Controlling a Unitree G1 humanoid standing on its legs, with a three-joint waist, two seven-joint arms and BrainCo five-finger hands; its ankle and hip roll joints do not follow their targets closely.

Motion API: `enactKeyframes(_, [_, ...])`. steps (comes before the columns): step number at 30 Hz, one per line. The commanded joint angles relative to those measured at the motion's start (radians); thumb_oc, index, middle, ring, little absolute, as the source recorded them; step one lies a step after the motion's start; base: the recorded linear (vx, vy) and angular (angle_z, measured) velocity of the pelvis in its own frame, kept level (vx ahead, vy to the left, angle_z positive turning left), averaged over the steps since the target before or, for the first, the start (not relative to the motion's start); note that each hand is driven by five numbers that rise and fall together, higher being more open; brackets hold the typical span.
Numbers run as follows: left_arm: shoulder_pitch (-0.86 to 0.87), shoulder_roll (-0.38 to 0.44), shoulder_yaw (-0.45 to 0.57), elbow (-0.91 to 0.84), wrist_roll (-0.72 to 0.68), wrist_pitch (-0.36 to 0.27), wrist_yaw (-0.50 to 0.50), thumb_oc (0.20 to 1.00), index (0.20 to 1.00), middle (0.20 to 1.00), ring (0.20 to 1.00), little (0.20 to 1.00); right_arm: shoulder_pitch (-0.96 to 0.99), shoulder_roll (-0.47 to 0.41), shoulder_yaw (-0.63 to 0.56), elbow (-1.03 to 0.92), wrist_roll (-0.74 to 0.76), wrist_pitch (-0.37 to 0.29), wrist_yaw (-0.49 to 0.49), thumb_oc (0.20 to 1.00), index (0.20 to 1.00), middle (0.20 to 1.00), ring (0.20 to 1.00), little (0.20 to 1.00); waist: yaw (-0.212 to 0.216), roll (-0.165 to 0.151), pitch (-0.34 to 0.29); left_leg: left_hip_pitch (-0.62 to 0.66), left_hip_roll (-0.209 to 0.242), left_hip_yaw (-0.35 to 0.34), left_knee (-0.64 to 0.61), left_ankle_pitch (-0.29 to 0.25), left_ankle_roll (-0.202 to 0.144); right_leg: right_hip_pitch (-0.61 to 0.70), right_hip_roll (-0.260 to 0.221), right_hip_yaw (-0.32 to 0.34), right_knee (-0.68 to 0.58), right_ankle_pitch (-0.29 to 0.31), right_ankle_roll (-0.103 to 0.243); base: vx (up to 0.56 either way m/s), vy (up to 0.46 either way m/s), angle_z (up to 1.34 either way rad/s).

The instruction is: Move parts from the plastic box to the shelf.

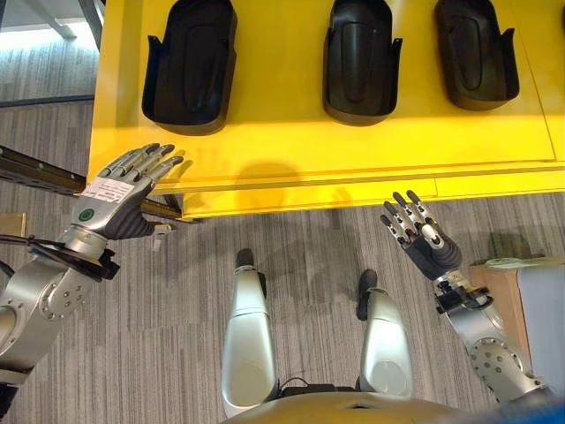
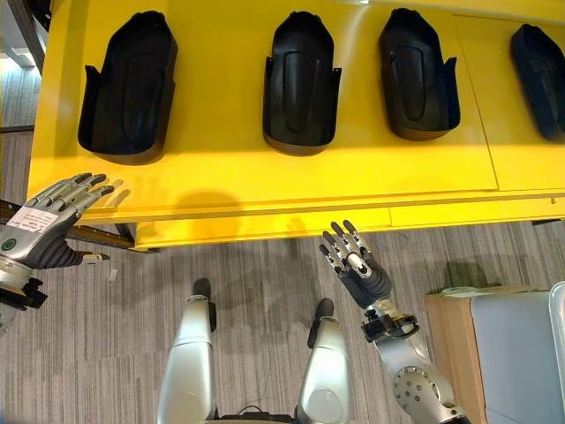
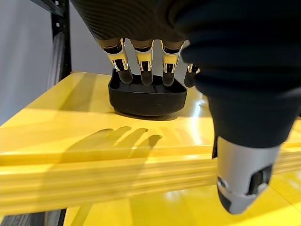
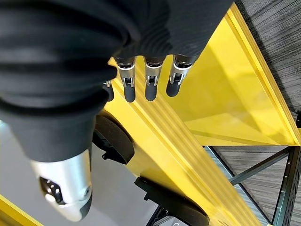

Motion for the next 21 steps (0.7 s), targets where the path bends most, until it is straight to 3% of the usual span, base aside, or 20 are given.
enactKeyframes(1, [-0.015, 0.005, -0.024, 0.041, -0.003, 0.01, -0.002, 1.0, 1.0, 1.0, 1.0, 1.0, -0.04, -0.002, -0.042, -0.045, 0.007, -0.044, 0.005, 1.0, 1.0, 1.0, 1.0, 1.0, -0.011, -0.01, -0.014, 0.048, 0.033, 0.029, -0.113, 0.091, 0.001, -0.012, -0.033, 0.064, 0.086, -0.026, -0.031, 0.0, 0.0, 0.0])
enactKeyframes(21, [-0.278, -0.068, -0.179, 0.272, 0.039, 0.061, 0.022, 1.0, 1.0, 1.0, 1.0, 1.0, -0.051, 0.008, -0.04, -0.033, 0.019, -0.035, -0.002, 1.0, 1.0, 1.0, 1.0, 1.0, -0.041, -0.025, -0.014, 0.025, 0.041, 0.038, -0.076, 0.076, 0.003, -0.043, -0.026, 0.085, 0.105, -0.03, -0.034, 0.01, 0.003, -0.02])
